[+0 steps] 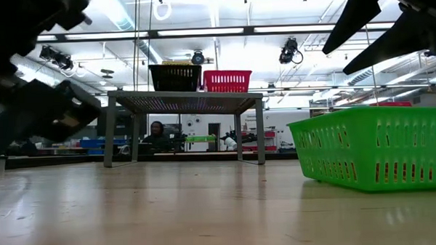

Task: Pick & Place Office Desk Supplies
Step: Put the red rubber band into the green bin

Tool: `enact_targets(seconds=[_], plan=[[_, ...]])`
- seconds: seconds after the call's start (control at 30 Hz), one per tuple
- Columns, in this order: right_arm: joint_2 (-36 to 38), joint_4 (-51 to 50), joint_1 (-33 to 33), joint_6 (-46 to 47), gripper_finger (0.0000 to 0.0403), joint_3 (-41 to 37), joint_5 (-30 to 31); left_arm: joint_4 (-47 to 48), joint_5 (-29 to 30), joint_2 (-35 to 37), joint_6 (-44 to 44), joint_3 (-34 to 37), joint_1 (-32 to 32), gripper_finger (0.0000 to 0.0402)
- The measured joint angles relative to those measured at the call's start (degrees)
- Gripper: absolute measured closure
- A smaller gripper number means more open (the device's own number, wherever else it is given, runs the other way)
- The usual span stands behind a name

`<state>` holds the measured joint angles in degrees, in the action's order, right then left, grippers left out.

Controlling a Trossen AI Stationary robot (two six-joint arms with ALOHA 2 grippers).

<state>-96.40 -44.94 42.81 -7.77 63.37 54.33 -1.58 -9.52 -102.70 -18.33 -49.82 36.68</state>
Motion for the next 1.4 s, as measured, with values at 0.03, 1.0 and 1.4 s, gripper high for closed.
enact_targets(seconds=[0.03, 1.0, 1.4], plan=[[0.0, 0.0, 0.0, 0.0, 0.0222, 0.0, 0.0, 0.1, -0.2, -0.9, -0.4, -0.4, 0.2, 0.0132], [0.0, -0.4, 0.1, -1.1, 0.0222, 0.0, 3.1, 2.9, 13.2, -5.2, -6.0, -1.3, 6.2, 0.0132], [0.0, -0.8, 0.1, -1.9, 0.0222, 0.0, 4.6, 11.5, 26.2, -5.0, -6.6, -1.4, 5.4, 0.0158]])
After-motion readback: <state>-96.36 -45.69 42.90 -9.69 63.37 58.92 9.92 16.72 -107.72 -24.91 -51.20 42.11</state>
